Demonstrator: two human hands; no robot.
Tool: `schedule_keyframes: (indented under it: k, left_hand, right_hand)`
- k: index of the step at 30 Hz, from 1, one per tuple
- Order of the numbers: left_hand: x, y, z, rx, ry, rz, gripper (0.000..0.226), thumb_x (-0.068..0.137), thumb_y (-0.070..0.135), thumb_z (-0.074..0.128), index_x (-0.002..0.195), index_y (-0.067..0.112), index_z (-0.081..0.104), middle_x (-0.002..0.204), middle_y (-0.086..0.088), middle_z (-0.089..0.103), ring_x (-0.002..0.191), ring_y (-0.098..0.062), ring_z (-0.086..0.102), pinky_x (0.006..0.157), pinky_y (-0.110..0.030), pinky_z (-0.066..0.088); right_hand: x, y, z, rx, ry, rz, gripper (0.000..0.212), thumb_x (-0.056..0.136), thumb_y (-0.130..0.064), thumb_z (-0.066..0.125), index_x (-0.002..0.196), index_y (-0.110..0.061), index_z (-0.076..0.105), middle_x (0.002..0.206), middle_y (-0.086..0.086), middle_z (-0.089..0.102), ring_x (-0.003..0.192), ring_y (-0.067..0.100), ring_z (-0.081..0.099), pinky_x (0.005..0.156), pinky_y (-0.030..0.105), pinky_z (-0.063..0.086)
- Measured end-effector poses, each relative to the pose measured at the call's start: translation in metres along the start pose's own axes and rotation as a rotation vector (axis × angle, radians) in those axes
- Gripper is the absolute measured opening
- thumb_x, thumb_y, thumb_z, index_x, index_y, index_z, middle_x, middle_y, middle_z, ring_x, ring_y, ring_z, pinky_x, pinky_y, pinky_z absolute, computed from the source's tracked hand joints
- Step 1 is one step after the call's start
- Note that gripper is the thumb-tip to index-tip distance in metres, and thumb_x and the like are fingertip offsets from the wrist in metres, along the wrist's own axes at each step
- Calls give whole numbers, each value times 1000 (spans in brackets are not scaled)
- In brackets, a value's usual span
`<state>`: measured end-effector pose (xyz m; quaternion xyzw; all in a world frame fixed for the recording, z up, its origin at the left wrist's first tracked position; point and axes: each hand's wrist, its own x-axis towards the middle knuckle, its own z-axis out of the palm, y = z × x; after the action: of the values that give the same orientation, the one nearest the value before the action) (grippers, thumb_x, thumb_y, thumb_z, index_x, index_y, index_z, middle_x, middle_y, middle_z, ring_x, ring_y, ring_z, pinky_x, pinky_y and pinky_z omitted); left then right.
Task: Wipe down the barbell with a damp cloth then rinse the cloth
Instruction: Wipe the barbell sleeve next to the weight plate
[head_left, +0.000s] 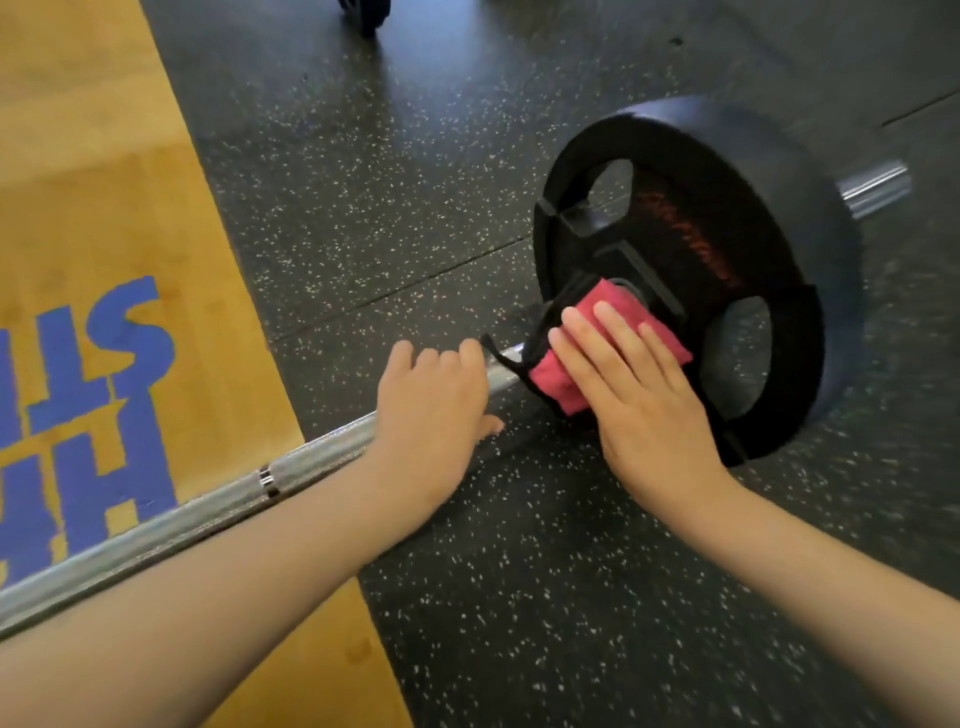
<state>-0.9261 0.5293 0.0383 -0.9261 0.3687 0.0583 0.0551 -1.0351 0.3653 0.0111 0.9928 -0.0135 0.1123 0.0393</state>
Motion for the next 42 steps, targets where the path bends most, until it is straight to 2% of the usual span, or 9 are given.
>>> schedule_keyframes:
  k: [4,9,15,19,27,31,34,37,42]
  left_hand:
    - [3,-3,7,47,133,37,46,87,53,59,82,15,34,65,3,57,68,-21,63,95,-34,31]
    - [17,-15,5,24,52,192,41,96,54,41,82,16,33,76,2,59,68,-22,53,89,-30,32]
    - [62,-52,2,-817,-793,207,49,88,54,57,65,11,52,56,-5,56,51,-20,49,59,-24,43]
    - [69,-59,4,-974,-953,178,43,89,49,58,69,12,51,59,-3,55,55,-18,49,64,-28,45]
    - [17,-6,10,-114,131,102,37,88,43,60,88,19,32,80,4,61,78,-22,64,83,-34,33]
    - [15,-4,34,87,333,88,58,55,36,87,70,20,33,42,8,48,36,-15,47,75,-30,37]
    - [14,-2,25,95,337,147,51,62,52,82,69,21,42,42,8,51,38,-15,47,70,-27,37]
    - [28,-12,10,-222,-68,212,39,89,52,57,84,16,43,72,1,57,73,-23,61,79,-31,38]
    - [64,-43,7,-958,-842,222,41,88,45,61,72,8,53,65,-14,54,56,-21,47,61,-28,43]
  right_hand:
    - [0,-3,5,-13,6,-7,72,85,3,57,150,-12,30,158,6,23,147,28,17,120,45,15]
    - [29,-7,2,17,-42,-47,54,90,-13,47,144,-8,41,152,8,36,143,31,24,119,44,15]
    - [98,-12,-8,36,-181,-54,48,83,-28,24,81,-6,67,86,9,66,84,32,57,79,44,43]
    - [101,-14,-5,29,-128,-46,41,83,-25,28,75,-7,63,78,8,64,77,30,56,73,43,45]
    - [28,4,13,51,95,-116,52,92,-4,50,143,-4,42,151,10,37,142,31,29,117,47,21]
    - [12,6,17,92,101,-97,61,88,2,52,146,-5,34,154,8,29,145,31,21,119,47,17]
    - [15,-3,14,125,103,-51,48,97,-12,44,143,-3,39,152,11,35,143,31,24,117,48,21]
    - [30,-10,8,133,79,1,44,99,-23,38,136,-3,51,145,10,45,140,30,31,114,47,25]
    - [66,-16,3,52,86,0,33,97,-23,39,100,-7,68,114,6,65,114,29,55,101,40,34]
